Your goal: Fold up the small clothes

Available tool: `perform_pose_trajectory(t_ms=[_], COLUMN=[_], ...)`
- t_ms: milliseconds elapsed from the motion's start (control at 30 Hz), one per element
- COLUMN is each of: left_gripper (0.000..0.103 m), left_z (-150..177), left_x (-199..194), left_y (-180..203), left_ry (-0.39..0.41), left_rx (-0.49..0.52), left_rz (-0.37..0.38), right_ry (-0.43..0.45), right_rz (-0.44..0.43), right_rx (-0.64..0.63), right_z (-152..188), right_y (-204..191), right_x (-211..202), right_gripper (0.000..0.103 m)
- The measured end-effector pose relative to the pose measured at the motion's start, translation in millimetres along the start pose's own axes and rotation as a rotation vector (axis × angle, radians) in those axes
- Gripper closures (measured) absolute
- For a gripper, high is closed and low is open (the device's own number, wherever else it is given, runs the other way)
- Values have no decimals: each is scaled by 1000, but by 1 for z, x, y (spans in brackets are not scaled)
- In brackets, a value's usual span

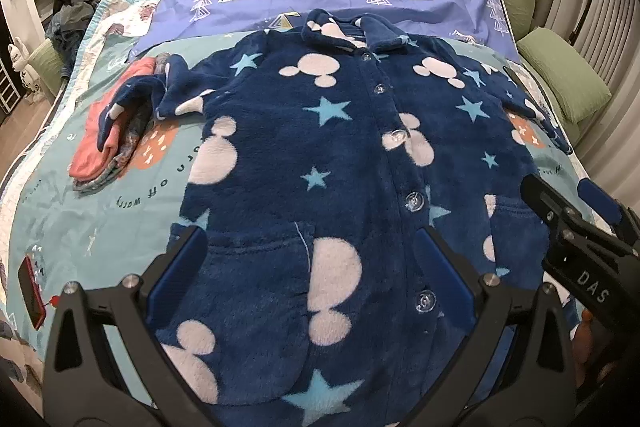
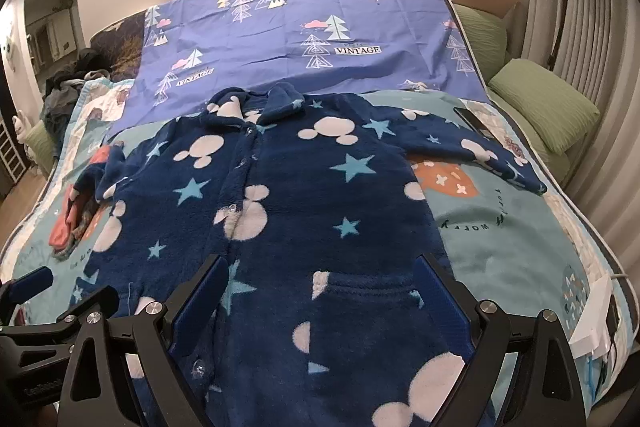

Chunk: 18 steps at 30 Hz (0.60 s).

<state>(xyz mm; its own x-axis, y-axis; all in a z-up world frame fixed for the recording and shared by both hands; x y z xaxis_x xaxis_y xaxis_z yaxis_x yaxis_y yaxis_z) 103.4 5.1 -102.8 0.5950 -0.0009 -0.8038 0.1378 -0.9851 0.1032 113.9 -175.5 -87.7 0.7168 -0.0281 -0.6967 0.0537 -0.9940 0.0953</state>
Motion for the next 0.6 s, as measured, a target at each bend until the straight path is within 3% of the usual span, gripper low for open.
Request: perform_pose_trajectory(t_ms=[600], left_gripper=[1], left_z=[-20], left_x=[17], left_y=[-25], left_ry=[-10], left_rx=[-76], left_rz=[56], right_ry=[-46], right_rz=[-26], right_rx=[-24], right_z=[-7], right_y=[-12], right_x=[26], right_gripper=[8])
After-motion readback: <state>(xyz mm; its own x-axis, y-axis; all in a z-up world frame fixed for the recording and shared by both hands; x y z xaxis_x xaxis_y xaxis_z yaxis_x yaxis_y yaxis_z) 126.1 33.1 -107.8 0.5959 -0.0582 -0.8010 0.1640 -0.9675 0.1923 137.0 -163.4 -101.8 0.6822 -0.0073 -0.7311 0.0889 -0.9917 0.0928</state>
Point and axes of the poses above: each gripper's, at about its wrist camera, not at the fingertips, and x roughly the way its jaws point, y to its right, z to its underside, the point moved 7 cm from there along x, roughly the way its jaws point, and after that the axes turned 9 degrees about -x, right-handed, at the moved point
